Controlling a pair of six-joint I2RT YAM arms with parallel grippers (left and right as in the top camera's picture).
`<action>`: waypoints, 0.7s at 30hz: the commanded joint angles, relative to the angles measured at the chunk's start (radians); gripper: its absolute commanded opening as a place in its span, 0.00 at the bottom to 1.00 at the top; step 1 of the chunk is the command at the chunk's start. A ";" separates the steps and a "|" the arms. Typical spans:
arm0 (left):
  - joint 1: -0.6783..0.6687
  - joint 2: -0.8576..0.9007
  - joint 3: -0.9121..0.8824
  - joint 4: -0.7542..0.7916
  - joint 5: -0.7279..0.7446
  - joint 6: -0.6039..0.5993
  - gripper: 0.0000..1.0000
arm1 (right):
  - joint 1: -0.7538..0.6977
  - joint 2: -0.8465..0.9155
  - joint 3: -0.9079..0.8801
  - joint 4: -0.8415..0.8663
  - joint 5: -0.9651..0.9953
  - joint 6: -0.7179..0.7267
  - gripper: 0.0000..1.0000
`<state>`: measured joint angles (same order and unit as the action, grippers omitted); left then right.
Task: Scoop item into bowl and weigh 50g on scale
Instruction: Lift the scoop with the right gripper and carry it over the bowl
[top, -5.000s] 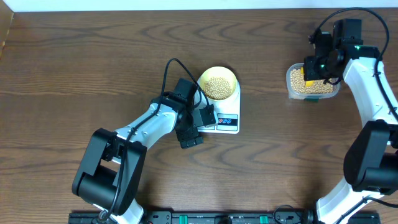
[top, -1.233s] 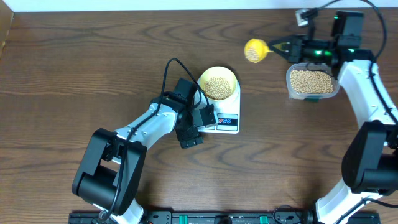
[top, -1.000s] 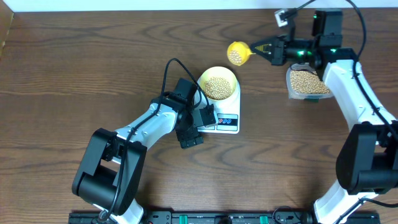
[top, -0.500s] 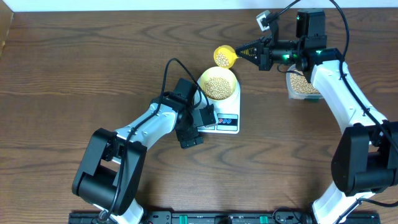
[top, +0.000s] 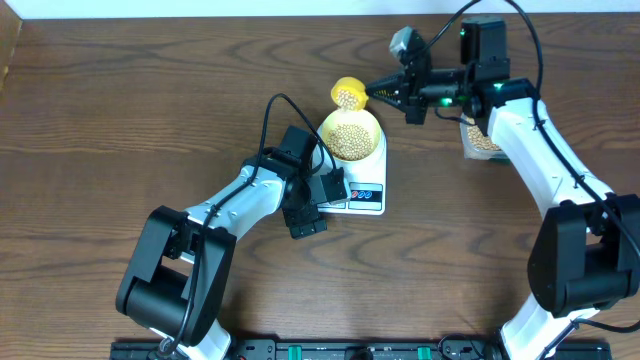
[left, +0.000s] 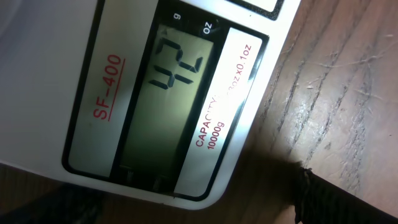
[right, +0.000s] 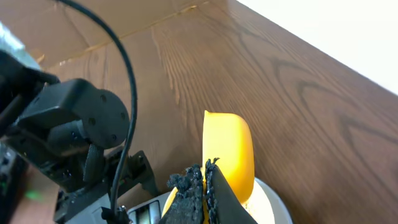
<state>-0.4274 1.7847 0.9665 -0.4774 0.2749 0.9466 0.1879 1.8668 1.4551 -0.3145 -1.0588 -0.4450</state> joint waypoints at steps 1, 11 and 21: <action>-0.011 0.058 -0.013 -0.003 0.019 0.029 0.98 | 0.008 -0.016 -0.005 0.000 0.013 -0.089 0.01; -0.011 0.058 -0.013 -0.003 0.019 0.029 0.98 | 0.008 -0.016 -0.005 -0.015 0.021 -0.095 0.01; -0.011 0.058 -0.013 -0.003 0.019 0.029 0.98 | 0.009 -0.016 -0.005 -0.015 0.020 -0.094 0.01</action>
<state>-0.4274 1.7847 0.9665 -0.4774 0.2749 0.9466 0.1917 1.8668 1.4551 -0.3275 -1.0317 -0.5270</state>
